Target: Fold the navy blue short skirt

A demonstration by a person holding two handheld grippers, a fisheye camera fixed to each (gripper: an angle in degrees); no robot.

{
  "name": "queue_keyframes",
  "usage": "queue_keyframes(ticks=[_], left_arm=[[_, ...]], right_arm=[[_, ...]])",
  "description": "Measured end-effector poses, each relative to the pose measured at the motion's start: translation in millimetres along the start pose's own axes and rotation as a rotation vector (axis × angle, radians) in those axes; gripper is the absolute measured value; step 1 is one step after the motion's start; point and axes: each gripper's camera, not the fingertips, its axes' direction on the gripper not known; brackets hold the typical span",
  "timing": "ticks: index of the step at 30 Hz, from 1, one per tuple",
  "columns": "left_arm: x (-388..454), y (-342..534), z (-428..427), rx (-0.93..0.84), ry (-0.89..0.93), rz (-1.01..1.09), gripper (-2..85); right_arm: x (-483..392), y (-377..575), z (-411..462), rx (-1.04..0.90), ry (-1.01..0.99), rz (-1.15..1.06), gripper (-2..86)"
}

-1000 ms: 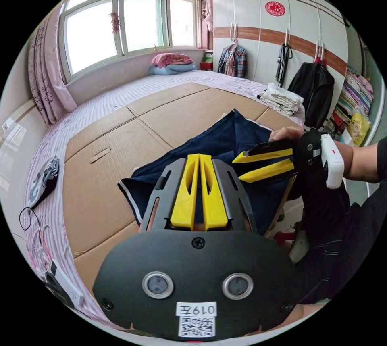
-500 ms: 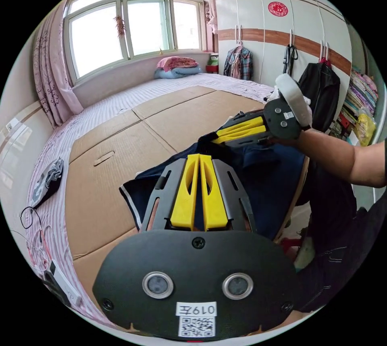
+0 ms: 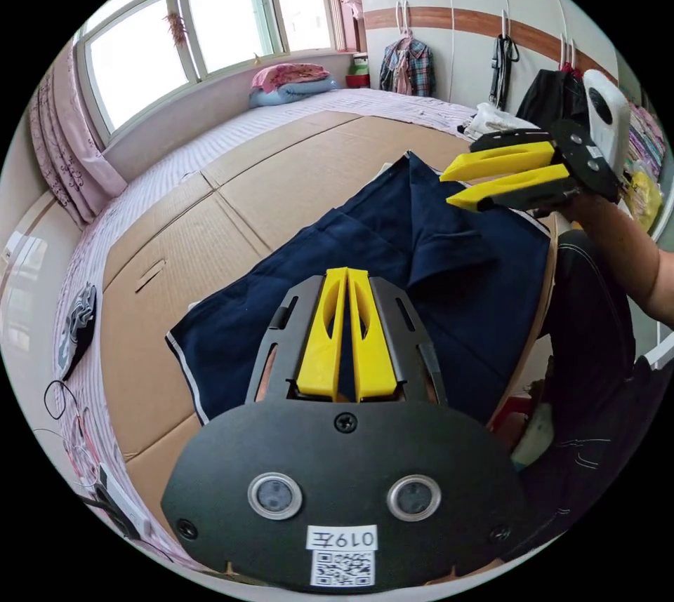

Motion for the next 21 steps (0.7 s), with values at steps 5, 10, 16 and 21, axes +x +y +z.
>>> queue_keyframes(ticks=[5, 10, 16, 21], left_arm=[[12, -25, 7, -0.04, 0.032, 0.003, 0.7], [28, -42, 1, -0.061, 0.068, 0.058, 1.0], [38, -49, -22, 0.045, 0.186, 0.132, 2.1], [89, -47, -56, 0.229, 0.074, 0.369, 5.7]], right_arm=[[-72, 15, 4, -0.192, 0.114, -0.228, 8.9], [-72, 3, 13, -0.255, 0.195, -0.218, 5.5], [-51, -21, -17, -0.194, 0.192, -0.196, 1.0], [-27, -32, -37, -0.163, 0.182, -0.108, -0.3]])
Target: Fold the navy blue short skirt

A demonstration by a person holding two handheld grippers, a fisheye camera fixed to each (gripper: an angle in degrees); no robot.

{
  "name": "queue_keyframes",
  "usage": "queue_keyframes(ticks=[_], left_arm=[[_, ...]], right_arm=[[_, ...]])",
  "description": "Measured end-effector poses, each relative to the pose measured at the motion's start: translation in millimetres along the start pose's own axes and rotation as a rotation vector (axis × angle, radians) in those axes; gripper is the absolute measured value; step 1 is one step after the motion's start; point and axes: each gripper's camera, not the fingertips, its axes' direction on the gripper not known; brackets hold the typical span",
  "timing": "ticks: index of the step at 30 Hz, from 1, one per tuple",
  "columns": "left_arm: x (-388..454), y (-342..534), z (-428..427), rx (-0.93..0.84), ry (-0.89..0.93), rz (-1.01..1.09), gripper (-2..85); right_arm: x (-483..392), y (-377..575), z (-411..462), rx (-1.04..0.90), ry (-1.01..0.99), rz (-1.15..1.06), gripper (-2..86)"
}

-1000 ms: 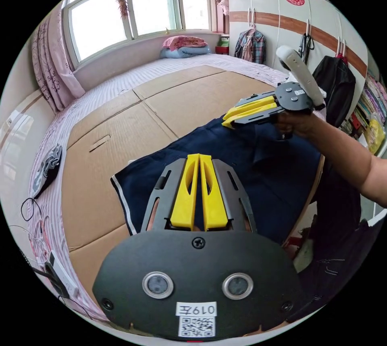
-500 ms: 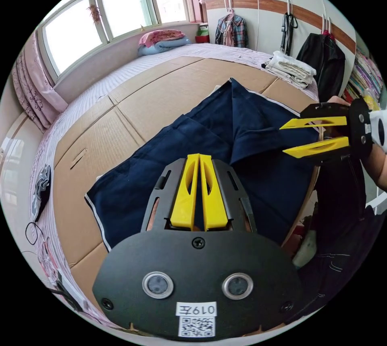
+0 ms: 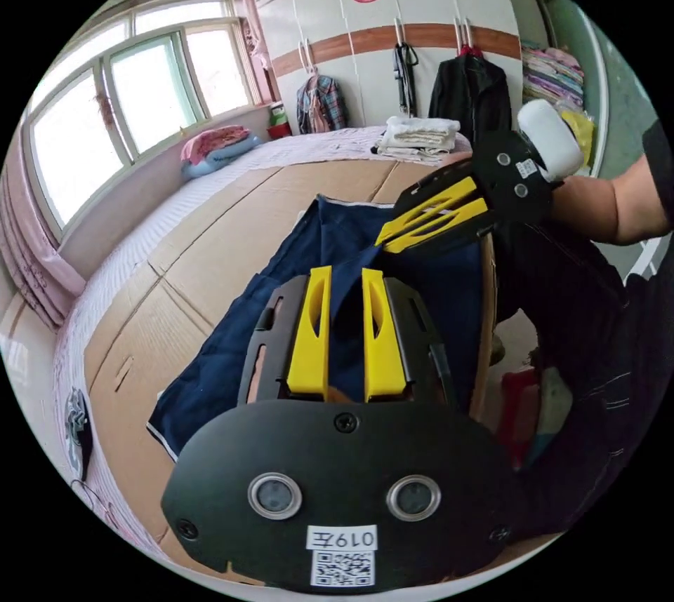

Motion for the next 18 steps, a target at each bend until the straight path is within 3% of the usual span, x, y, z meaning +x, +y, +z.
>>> queue_keyframes(ticks=[6, 8, 13, 18], left_arm=[[58, -15, 43, -0.137, -0.277, 0.22, 4.5], [57, -14, 47, -0.116, -0.307, 0.187, 3.0], [1, 10, 59, -0.113, -0.188, -0.084, 1.4], [-98, 79, 73, -0.083, -0.029, -0.507, 1.3]], right_arm=[[24, -3, -36, 0.058, 0.002, 0.013, -0.5], [38, -6, -47, 0.072, 0.021, 0.019, 0.0], [104, -12, -73, 0.133, 0.009, 0.14, 5.3], [184, -21, -60, 0.12, -0.114, 0.187, 7.4]])
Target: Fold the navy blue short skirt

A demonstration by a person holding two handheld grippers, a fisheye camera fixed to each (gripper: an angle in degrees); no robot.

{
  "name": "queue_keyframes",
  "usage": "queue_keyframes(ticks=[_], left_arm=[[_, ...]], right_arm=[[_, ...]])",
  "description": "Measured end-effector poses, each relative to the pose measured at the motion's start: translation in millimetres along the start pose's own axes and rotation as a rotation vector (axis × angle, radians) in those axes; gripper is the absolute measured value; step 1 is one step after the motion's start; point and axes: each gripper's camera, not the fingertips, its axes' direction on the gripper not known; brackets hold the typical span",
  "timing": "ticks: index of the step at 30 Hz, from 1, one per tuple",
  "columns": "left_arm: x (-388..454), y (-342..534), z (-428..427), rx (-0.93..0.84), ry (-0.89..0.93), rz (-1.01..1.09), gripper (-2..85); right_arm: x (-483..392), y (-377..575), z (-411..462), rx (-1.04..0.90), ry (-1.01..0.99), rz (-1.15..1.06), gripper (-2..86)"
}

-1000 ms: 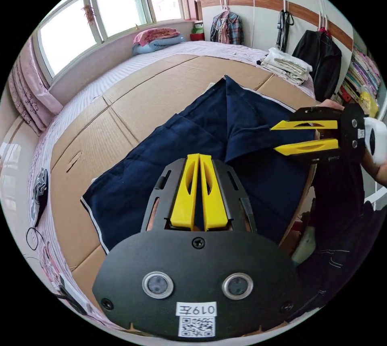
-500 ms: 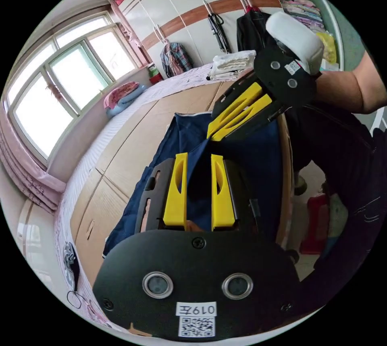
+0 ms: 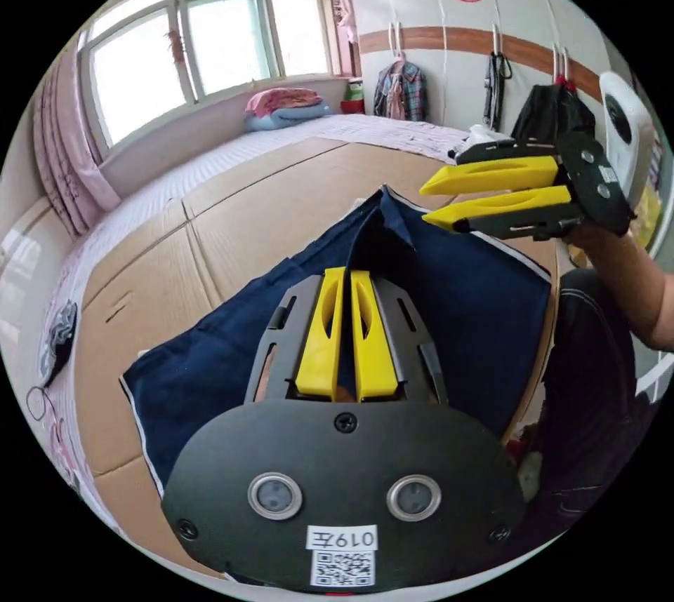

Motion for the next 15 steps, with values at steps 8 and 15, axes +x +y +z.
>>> queue_keyframes(ticks=[8, 15], left_arm=[[-127, 53, 45, -0.013, 0.235, -0.356, 1.2], [-176, 78, 82, -0.018, 0.303, -0.417, 0.9]], right_arm=[[136, -27, 18, -0.109, 0.016, 0.203, 6.6], [269, 3, 33, -0.146, -0.436, 0.647, 10.4]])
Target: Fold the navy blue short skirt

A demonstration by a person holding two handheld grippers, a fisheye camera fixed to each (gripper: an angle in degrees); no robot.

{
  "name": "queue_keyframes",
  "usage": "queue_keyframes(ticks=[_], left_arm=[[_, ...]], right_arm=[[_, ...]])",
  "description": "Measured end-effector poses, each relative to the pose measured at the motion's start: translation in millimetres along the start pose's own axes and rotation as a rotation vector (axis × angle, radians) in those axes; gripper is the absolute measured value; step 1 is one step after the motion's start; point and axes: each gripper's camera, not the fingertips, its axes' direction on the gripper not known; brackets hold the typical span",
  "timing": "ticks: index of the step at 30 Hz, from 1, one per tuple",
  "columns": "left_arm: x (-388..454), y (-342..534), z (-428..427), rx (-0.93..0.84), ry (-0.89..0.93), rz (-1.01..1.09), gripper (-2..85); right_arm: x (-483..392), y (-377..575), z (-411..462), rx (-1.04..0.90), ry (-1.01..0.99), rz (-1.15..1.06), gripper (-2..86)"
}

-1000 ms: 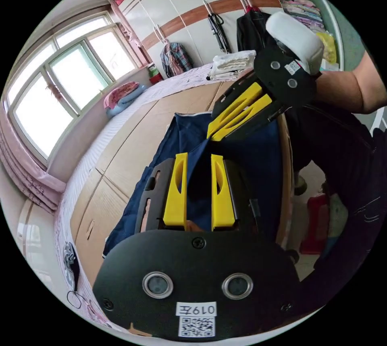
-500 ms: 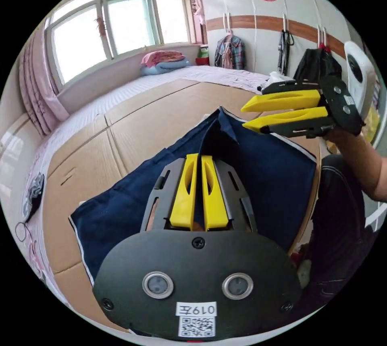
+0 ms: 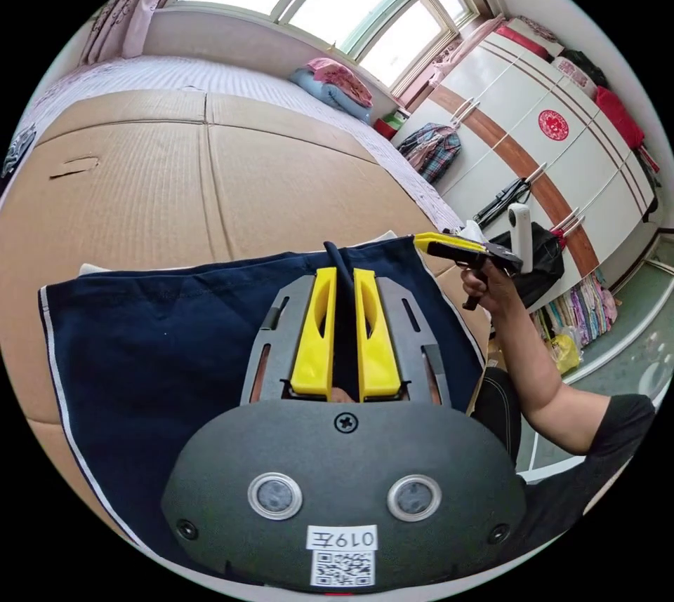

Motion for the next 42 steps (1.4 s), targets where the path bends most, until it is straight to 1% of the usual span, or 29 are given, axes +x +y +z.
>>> queue_keyframes(ticks=[1, 5, 9, 11, 15, 18, 20, 24, 26, 29, 31, 34, 37, 40, 42], left_arm=[[-3, 0, 1, -0.001, -0.008, 0.005, 0.9], [-20, 2, 9, 0.006, -0.038, 0.02, 1.1], [-30, 6, 24, -0.01, -0.076, 0.038, 1.4], [-35, 7, 30, -0.015, -0.081, 0.034, 1.4], [-43, 11, 39, -0.024, -0.144, 0.008, 1.3], [-40, 14, 45, -0.002, -0.205, 0.026, 1.0], [-38, 14, 55, -0.021, -0.241, 0.03, 0.9], [-33, 15, 77, -0.05, -0.308, 0.037, 0.9], [-30, 15, 83, -0.055, -0.324, 0.048, 1.0], [-26, 14, 93, -0.06, -0.342, 0.058, 1.1], [-25, 13, 97, -0.06, -0.342, 0.054, 1.0], [-33, 10, 101, -0.067, -0.295, 0.008, 0.9], [-44, 6, 102, -0.066, -0.208, -0.054, 0.8], [-39, -1, 89, -0.019, -0.199, -0.054, 0.8], [-29, -7, 70, 0.026, -0.27, -0.023, 0.7]], right_arm=[[8, -4, -9, 0.007, -0.042, 0.018, 10.5], [11, -20, -26, -0.02, -0.025, 0.004, 9.4], [20, -34, -35, -0.009, -0.069, 0.056, 8.2], [24, -39, -43, 0.011, -0.087, 0.066, 5.1], [21, -41, -56, 0.052, -0.046, 0.059, 2.3], [22, -41, -57, 0.056, -0.021, 0.074, 1.6], [25, -43, -51, 0.034, -0.023, 0.099, 1.3], [20, -44, -44, 0.004, -0.004, 0.091, 1.8], [10, -42, -38, -0.021, 0.027, 0.072, 2.7], [-3, -39, -34, -0.013, 0.092, 0.047, 4.6], [-8, -35, -31, -0.01, 0.1, 0.035, 5.2], [-10, -25, -27, 0.001, 0.067, 0.042, 5.8], [-15, -15, -26, 0.011, 0.074, 0.029, 8.1], [-33, -3, -36, 0.045, 0.155, -0.022, 9.0], [-59, 7, -45, 0.077, 0.25, -0.105, 7.9]])
